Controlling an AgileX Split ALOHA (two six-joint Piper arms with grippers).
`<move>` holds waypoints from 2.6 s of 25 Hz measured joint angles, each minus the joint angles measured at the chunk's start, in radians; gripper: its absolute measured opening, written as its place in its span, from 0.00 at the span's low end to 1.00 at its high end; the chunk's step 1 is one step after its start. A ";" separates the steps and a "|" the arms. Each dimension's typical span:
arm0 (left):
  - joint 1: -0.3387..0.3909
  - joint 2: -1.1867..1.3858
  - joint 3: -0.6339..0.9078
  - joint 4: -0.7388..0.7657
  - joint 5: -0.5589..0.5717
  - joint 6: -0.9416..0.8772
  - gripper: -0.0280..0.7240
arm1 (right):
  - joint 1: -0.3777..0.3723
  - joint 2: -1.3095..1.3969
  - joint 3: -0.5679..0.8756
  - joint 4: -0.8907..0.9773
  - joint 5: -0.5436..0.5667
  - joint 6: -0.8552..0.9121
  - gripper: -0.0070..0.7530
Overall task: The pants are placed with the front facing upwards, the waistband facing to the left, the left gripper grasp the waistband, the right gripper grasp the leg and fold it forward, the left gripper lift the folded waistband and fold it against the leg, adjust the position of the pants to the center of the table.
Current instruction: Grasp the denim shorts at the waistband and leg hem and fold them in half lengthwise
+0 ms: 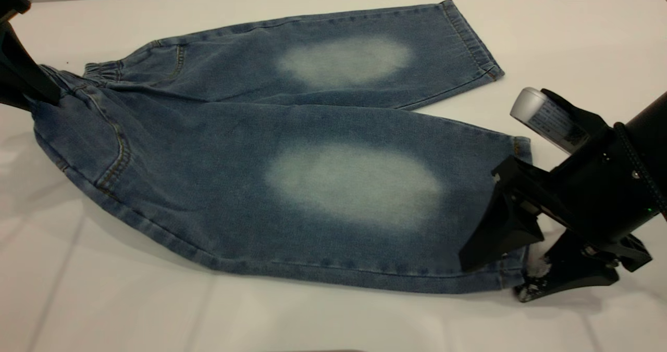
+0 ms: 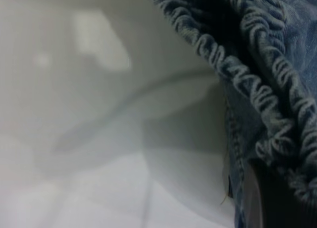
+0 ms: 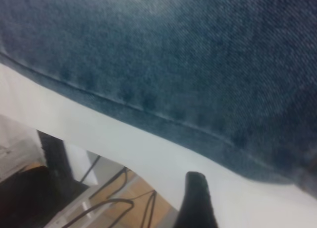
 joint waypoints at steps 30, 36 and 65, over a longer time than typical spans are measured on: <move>0.000 0.000 0.000 0.000 0.015 0.001 0.14 | -0.001 0.048 -0.007 0.174 -0.005 -0.236 0.04; 0.000 -0.061 0.062 0.000 0.038 0.001 0.14 | -0.001 -0.118 -0.007 -0.005 -0.005 -0.115 0.04; 0.000 -0.227 0.221 -0.572 -0.154 -0.046 0.15 | -0.002 -0.174 -0.591 -0.478 0.110 0.564 0.04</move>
